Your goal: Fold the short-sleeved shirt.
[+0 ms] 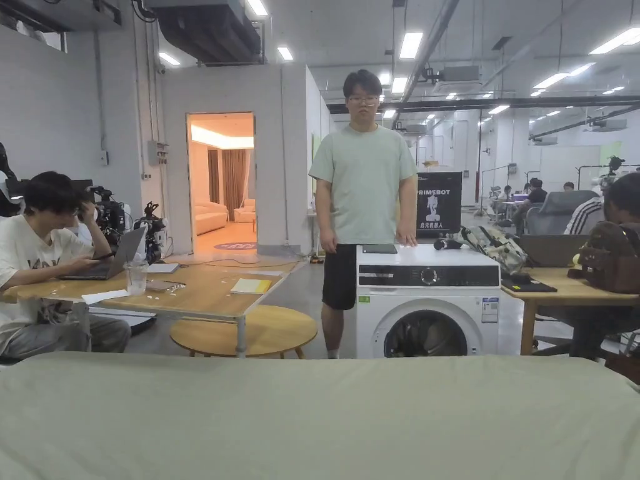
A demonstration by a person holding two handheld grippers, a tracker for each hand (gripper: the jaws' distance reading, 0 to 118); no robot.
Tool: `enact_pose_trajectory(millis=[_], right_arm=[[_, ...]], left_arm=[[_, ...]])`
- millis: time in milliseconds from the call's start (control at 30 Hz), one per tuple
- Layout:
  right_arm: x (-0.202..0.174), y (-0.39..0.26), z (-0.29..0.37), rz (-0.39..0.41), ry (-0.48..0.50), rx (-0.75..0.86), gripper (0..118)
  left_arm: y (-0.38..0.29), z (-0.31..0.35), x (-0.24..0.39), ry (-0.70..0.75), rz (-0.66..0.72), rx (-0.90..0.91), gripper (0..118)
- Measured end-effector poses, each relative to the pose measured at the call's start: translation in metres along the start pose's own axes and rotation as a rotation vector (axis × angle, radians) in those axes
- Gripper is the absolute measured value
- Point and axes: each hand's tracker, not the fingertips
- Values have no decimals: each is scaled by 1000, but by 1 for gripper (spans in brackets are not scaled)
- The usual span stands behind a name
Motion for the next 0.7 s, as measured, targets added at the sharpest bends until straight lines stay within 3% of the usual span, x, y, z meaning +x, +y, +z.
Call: enact_pose_trajectory(millis=[100,267,333,433,700], right_arm=[[0,2,-3,-17,-13,-17,115],[8,8,-3,-205,62,-60,115],[9,14,-5,-265,-9,-86,115],[8,21,-9,-256,-85,-128,115],[3,18,-6,-164,-76,-108,115]], left_arm=[[1,-1,1,-4,-8,1,118],[-1,0,3,-12,-9,-12,118],[-1,-1,3,-11,-9,-17,118],[-1,-1,3,-13,-1,-13,118],[-1,-3,6,-32,6,-12,118]])
